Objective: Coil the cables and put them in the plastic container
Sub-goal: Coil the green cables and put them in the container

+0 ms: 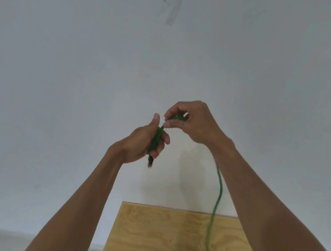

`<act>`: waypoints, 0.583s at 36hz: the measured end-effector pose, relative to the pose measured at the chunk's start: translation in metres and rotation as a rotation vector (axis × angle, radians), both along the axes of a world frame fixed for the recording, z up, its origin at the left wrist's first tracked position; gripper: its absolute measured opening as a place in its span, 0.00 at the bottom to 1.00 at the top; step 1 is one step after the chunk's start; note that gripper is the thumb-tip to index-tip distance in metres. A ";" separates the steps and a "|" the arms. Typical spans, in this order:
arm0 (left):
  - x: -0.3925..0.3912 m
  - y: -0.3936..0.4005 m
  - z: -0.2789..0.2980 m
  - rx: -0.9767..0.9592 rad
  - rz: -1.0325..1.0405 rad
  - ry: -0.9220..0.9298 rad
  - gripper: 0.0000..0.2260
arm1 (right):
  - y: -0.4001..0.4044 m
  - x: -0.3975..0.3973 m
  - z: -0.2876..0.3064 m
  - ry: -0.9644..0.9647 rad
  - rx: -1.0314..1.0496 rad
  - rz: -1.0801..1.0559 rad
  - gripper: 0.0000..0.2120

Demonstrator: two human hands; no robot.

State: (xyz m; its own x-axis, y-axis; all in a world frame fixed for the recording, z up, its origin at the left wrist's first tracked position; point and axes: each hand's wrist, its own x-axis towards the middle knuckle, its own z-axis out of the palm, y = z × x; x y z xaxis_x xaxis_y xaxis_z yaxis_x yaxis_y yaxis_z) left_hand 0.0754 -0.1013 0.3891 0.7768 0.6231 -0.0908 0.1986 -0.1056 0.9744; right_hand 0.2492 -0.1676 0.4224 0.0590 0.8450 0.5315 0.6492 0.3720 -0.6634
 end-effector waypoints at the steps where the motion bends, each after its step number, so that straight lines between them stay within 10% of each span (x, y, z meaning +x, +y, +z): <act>1: 0.001 -0.005 0.001 -0.092 -0.038 -0.053 0.33 | 0.001 0.001 0.003 0.052 -0.001 0.030 0.08; 13: 0.027 -0.020 0.002 -0.404 -0.301 -0.651 0.09 | 0.008 0.005 -0.053 0.686 -0.233 0.239 0.10; 17: 0.036 -0.004 0.009 -0.332 -0.219 -0.703 0.09 | -0.001 -0.004 -0.079 0.592 -0.249 0.156 0.24; 21: 0.038 0.015 0.014 -0.219 -0.115 -0.650 0.09 | -0.006 -0.008 -0.088 0.544 -0.219 0.005 0.09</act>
State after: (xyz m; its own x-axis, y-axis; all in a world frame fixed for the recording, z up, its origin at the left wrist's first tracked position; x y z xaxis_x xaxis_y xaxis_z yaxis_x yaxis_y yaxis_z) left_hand 0.1136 -0.0861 0.4030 0.7759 0.5545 0.3010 -0.4334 0.1217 0.8930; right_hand 0.2417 -0.1732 0.3341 0.2706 0.9326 0.2389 0.1924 0.1908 -0.9626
